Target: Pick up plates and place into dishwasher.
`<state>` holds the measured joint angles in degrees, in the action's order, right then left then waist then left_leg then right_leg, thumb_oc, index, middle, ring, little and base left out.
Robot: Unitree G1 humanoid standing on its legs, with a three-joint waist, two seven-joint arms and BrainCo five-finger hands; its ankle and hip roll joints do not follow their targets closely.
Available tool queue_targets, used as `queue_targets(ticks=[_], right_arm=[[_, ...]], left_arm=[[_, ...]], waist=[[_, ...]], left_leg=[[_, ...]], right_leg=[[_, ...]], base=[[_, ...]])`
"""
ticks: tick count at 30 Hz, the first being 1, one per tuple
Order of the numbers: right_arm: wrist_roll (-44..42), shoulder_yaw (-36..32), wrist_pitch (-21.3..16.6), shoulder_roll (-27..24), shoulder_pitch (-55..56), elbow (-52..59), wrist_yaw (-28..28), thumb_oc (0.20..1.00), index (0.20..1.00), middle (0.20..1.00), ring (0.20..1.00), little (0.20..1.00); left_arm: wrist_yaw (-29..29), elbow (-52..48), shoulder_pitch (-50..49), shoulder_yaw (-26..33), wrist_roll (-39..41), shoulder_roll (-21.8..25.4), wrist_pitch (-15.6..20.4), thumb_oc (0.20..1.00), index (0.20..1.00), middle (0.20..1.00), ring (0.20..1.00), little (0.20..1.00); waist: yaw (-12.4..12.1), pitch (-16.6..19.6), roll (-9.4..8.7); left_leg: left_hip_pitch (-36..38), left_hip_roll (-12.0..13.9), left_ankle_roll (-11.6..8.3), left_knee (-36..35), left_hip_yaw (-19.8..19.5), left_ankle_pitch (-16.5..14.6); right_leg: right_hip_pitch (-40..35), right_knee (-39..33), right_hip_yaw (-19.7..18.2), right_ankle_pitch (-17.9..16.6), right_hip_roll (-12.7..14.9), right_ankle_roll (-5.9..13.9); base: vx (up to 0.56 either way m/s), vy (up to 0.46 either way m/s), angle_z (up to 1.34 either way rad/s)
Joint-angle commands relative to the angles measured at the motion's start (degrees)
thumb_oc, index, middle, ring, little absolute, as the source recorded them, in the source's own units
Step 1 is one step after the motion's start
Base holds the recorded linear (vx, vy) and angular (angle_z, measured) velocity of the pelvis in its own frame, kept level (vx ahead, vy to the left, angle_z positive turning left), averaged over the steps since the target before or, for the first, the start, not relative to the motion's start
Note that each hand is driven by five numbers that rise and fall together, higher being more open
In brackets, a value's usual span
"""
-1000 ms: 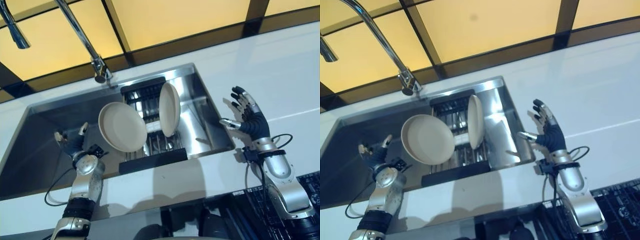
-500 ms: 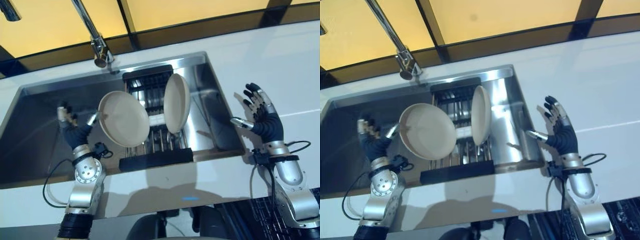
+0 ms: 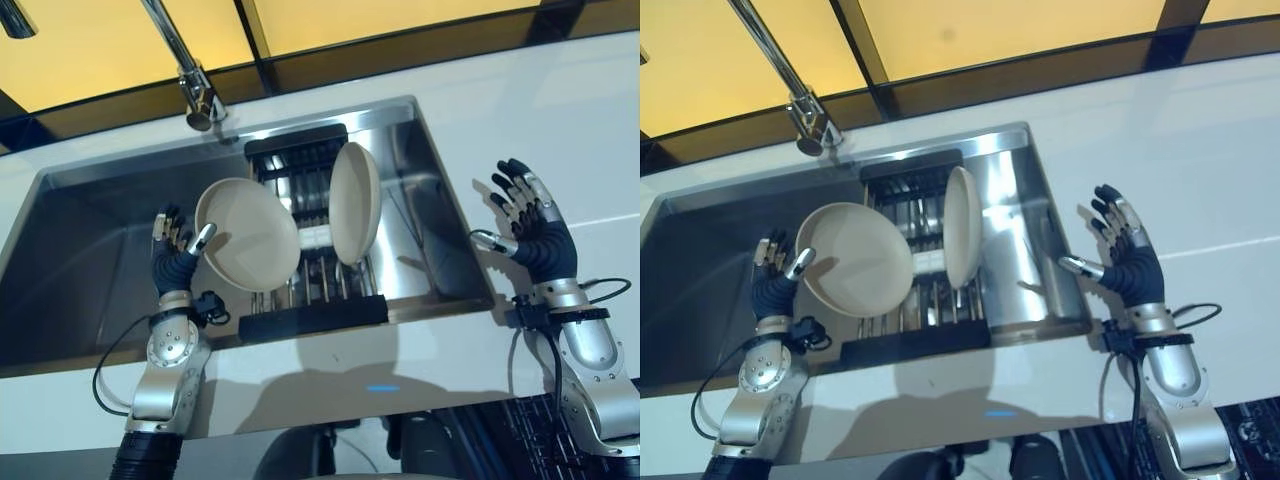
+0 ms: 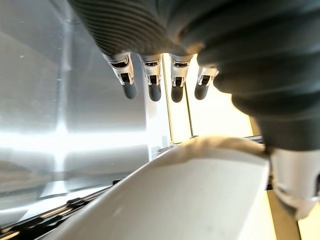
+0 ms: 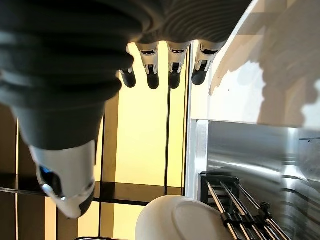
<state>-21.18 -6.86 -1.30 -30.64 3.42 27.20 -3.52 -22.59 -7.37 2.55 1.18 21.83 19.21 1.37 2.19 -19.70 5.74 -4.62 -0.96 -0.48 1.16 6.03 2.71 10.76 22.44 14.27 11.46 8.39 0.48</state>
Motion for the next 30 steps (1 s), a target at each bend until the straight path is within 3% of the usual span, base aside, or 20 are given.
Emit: queue_targets(ticks=[1,3,6,12,13,14,18,19,22,25,28,30], right_arm=[[-0.04,2.05,2.47,1.68,1.10,-6.90,-0.67,1.000,1.000,1.000,1.000,1.000],[0.37,2.50,2.81,1.71,0.24,-7.05,-0.87,1.000,1.000,1.000,1.000,1.000],[0.72,3.34,3.29,1.43,-1.37,-7.41,-1.52,1.000,1.000,1.000,1.000,1.000],[1.30,4.86,3.35,0.36,-4.25,-8.89,-1.65,1.000,1.000,1.000,1.000,1.000],[1.30,5.25,3.45,-0.05,-4.93,-9.16,-1.81,1.000,1.000,1.000,1.000,1.000],[1.30,5.49,3.32,-0.38,-5.43,-9.59,-1.81,1.000,1.000,1.000,1.000,1.000],[1.76,6.47,3.19,-1.24,-7.40,-11.12,-1.94,1.000,1.000,1.000,1.000,1.000],[1.80,6.49,3.13,-1.42,-7.61,-11.38,-1.87,1.000,1.000,1.000,1.000,1.000],[1.30,6.22,3.01,-2.46,-8.03,-12.05,-1.62,1.000,1.000,1.000,1.000,1.000],[0.96,6.14,2.46,-3.16,-8.55,-12.93,-1.35,1.000,1.000,1.000,1.000,1.000],[0.65,5.80,1.94,-3.79,-8.38,-13.12,-1.22,1.000,1.000,1.000,1.000,1.000],[-0.19,5.75,2.22,-4.80,-9.00,-12.95,-1.70,1.000,1.000,1.000,1.000,1.000]], left_arm=[[1.95,7.25,-3.50,-5.74,6.46,-2.61,-8.82,1.000,1.000,1.000,1.000,1.000],[3.67,9.15,-3.07,-6.72,13.01,-3.92,-13.63,1.000,1.000,1.000,1.000,1.000],[6.52,11.78,-1.98,-8.83,15.57,-4.98,-15.55,1.000,1.000,1.000,1.000,1.000],[17.05,16.26,0.60,-13.76,10.88,-4.46,-20.76,1.000,1.000,1.000,1.000,1.000],[19.34,17.23,1.40,-14.75,10.20,-4.29,-21.98,0.485,0.485,0.485,0.485,0.485],[20.77,18.19,1.88,-15.46,10.00,-4.14,-22.67,0.200,0.200,0.200,0.200,0.200],[22.39,22.11,4.05,-17.81,5.38,-3.45,-22.33,0.200,0.200,0.200,0.200,0.200],[22.70,22.67,4.42,-18.04,3.93,-3.10,-22.34,0.275,0.275,0.275,0.275,0.275],[22.59,24.45,5.27,-18.93,-3.03,-1.57,-20.16,0.200,0.200,0.200,0.200,0.200],[21.56,25.50,6.18,-19.25,-10.70,0.18,-17.99,0.200,0.200,0.200,0.200,0.200],[17.18,25.31,7.09,-20.13,-26.64,2.89,-15.90,0.200,0.200,0.200,0.200,0.200],[11.75,25.37,8.53,-20.72,-42.73,6.40,-16.78,0.200,0.200,0.200,0.200,0.200]], waist=[[-0.32,-4.24,-1.62],[-0.05,-4.49,-1.48],[0.37,-5.00,-1.16],[1.36,-5.57,0.20],[1.64,-5.65,0.46],[1.83,-5.75,0.71],[2.73,-6.03,1.60],[2.87,-6.05,1.74],[3.20,-6.02,2.30],[3.25,-6.07,2.75],[3.23,-6.02,3.10],[3.25,-6.17,3.16]], left_leg=[[-0.83,-1.14,-0.40,0.70,-0.46,-1.12],[-0.91,-1.23,-0.39,0.70,-0.40,-1.15],[-1.12,-1.31,-0.35,0.76,-0.08,-1.19],[-1.24,-1.54,-0.47,0.52,0.68,-1.09],[-1.33,-1.63,-0.50,0.57,0.93,-1.13],[-1.36,-1.66,-0.51,0.55,1.12,-1.13],[-1.33,-1.89,-0.59,0.52,1.64,-0.99],[-1.33,-1.92,-0.61,0.54,1.76,-0.99],[-1.59,-2.13,-0.64,0.62,1.91,-0.96],[-1.90,-2.37,-0.62,0.62,1.97,-0.90],[-2.20,-2.52,-0.63,0.57,1.98,-0.81],[-2.62,-2.67,-0.72,0.67,1.77,-0.67]], right_leg=[[-1.77,-16.25,-3.36,-12.43,0.16,4.16],[-1.51,-16.22,-3.63,-12.47,0.15,4.22],[-0.95,-16.02,-3.94,-12.53,0.14,4.23],[-0.23,-15.87,-4.51,-12.55,0.09,4.28],[0.01,-15.81,-4.66,-12.54,0.15,4.30],[0.15,-15.78,-4.76,-12.55,0.17,4.33],[0.60,-15.61,-5.33,-12.60,0.25,4.41],[0.70,-15.53,-5.45,-12.58,0.29,4.43],[1.15,-15.41,-5.84,-12.53,0.40,4.46],[1.60,-15.36,-6.02,-12.55,0.60,4.52],[1.97,-15.30,-5.98,-12.52,0.74,4.53],[2.40,-15.12,-6.06,-12.49,0.90,4.55]], base=[[0.00,0.017,-0.04],[0.00,0.018,-0.05],[-0.01,0.022,-0.05],[-0.01,0.044,-0.06],[-0.01,0.048,-0.01],[-0.01,0.056,-0.03],[0.00,0.050,0.03],[0.02,0.044,0.15],[0.01,0.037,0.01],[0.00,0.000,0.00],[-0.02,0.008,0.00],[-0.05,0.007,0.03]])
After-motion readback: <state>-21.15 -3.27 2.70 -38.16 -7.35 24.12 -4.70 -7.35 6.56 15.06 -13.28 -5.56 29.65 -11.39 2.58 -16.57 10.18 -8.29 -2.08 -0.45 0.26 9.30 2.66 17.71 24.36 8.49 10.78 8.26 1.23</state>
